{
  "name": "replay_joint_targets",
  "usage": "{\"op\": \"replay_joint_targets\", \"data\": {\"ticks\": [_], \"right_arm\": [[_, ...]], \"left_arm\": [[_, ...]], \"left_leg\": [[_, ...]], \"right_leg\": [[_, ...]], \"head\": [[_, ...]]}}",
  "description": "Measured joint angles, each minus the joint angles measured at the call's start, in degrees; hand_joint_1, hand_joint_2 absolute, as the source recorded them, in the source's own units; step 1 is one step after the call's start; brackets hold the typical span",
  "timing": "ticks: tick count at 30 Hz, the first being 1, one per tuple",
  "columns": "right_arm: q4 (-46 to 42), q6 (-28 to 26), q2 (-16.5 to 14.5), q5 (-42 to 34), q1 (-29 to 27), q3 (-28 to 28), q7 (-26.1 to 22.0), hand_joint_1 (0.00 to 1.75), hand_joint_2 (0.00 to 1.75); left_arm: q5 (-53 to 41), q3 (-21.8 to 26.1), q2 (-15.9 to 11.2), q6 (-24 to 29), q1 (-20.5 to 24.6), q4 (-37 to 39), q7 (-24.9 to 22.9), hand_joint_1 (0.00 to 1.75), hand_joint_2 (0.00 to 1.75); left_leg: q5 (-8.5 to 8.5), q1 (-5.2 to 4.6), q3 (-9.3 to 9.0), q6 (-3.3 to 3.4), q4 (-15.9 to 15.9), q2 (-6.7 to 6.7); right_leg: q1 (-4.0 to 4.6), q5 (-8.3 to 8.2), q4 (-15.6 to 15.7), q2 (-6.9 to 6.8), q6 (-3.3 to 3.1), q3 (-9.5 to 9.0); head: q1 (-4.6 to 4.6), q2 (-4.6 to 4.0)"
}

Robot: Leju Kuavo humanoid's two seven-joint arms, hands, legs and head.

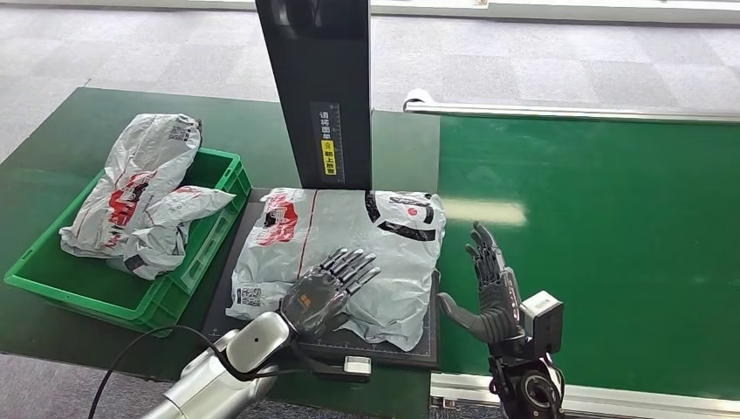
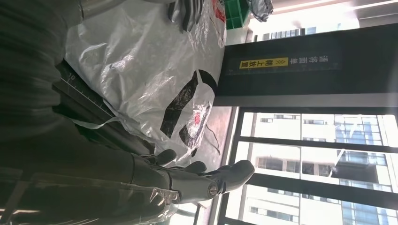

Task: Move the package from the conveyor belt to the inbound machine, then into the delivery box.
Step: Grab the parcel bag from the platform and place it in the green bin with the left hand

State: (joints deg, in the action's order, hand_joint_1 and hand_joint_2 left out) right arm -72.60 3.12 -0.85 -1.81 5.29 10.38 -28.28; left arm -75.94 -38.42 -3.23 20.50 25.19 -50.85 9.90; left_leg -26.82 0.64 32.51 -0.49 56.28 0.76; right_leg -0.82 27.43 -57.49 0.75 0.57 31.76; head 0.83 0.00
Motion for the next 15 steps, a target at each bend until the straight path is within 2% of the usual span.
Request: {"op": "replay_joint_targets", "data": {"ticks": [2, 3, 10, 15], "right_arm": [[-0.01, -0.09, -0.01, -0.01, 0.09, 0.01, 0.01, 0.00, 1.75], [-0.01, -0.15, -0.01, -0.01, 0.10, 0.01, 0.03, 0.00, 1.75], [-0.09, -0.72, -0.07, -0.01, -0.18, -0.02, 0.37, 0.00, 1.75], [-0.52, -0.89, -0.04, -0.06, -0.99, -0.07, 0.46, 0.00, 1.75]], "left_arm": [[-0.01, -0.02, 0.32, -1.18, 0.88, 1.14, 0.24, 1.46, 1.75], [0.28, 0.00, 0.42, -1.85, 1.17, 1.55, 0.66, 1.75, 1.75], [3.94, 0.48, 0.39, -3.05, 1.27, 2.75, 4.92, 1.75, 1.75], [7.06, 1.40, -0.09, -2.76, -0.42, 0.24, 7.55, 1.75, 1.75]], "left_leg": [[0.00, 0.00, -0.13, 0.00, -0.01, 0.00], [0.01, 0.00, -0.19, 0.01, -0.01, 0.00], [0.06, 0.00, -0.31, 0.03, -0.01, -0.02], [0.04, -0.01, -0.22, 0.03, -0.01, -0.02]], "right_leg": [[0.00, 0.00, 0.00, 0.00, 0.00, -0.13], [0.00, 0.00, 0.00, 0.00, 0.00, -0.19], [0.00, -0.04, 0.00, 0.00, 0.04, -0.31], [0.00, -0.04, 0.00, 0.01, 0.04, -0.20]], "head": [[0.00, 0.00], [0.00, 0.00], [-0.01, 0.00], [-0.01, 0.00]]}}
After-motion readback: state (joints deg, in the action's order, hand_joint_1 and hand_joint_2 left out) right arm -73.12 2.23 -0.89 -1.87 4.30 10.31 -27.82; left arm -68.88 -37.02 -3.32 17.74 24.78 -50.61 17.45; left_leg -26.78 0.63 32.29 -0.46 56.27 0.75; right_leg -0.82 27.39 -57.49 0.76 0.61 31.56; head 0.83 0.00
